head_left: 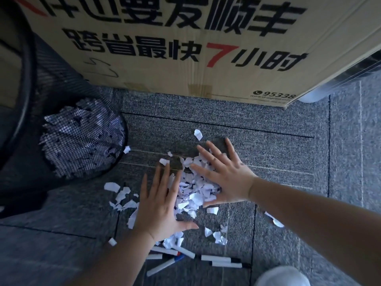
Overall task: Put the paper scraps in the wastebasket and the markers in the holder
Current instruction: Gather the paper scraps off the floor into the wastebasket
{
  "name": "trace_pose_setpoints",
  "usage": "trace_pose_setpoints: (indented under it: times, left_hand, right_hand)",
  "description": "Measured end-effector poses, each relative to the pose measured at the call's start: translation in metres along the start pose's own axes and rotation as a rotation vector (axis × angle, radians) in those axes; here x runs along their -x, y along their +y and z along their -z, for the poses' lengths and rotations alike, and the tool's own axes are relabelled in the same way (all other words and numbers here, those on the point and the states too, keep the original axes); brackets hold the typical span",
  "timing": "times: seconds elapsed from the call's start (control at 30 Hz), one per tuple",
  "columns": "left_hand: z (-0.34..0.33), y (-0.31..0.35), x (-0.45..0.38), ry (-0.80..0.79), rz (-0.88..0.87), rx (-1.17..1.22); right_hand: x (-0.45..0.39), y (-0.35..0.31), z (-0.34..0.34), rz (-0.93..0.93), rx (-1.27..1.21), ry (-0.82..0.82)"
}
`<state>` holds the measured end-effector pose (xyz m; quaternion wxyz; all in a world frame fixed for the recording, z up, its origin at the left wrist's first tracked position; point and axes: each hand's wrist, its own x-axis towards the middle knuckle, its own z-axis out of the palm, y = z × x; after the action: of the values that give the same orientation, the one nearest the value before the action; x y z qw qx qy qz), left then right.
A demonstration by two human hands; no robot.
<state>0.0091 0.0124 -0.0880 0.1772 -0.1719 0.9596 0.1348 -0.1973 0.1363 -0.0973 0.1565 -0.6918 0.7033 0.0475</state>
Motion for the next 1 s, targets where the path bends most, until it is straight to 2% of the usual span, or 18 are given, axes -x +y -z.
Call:
trace_pose_setpoints:
  times: [0.13,0.33,0.47,0.53,0.63,0.77,1.0]
  left_hand:
    - [-0.011,0.006,0.003,0.052,-0.041,0.012]
    - [-0.011,0.011,-0.012,0.302,-0.152,-0.007]
    - [0.006,0.011,-0.024,0.218,-0.220,0.018]
    - [0.019,0.007,-0.028,0.155,-0.244,0.025]
    - [0.041,0.000,-0.030,0.071,-0.212,-0.003]
    - [0.076,-0.001,-0.030,0.016,-0.095,-0.001]
    - [0.150,0.013,-0.024,-0.055,-0.077,0.034]
  right_hand:
    - [-0.009,-0.003,0.001,0.145,0.005,-0.021]
    - [-0.001,-0.015,-0.008,0.268,-0.023,0.114]
    - [-0.011,-0.023,0.000,0.268,-0.156,0.125]
    - [-0.014,-0.020,0.013,0.236,-0.183,0.030]
    - [-0.012,-0.007,0.036,0.075,-0.149,-0.156]
    - [-0.004,0.007,0.071,-0.027,-0.166,-0.136]
    - [0.001,0.004,0.140,-0.043,-0.064,-0.107]
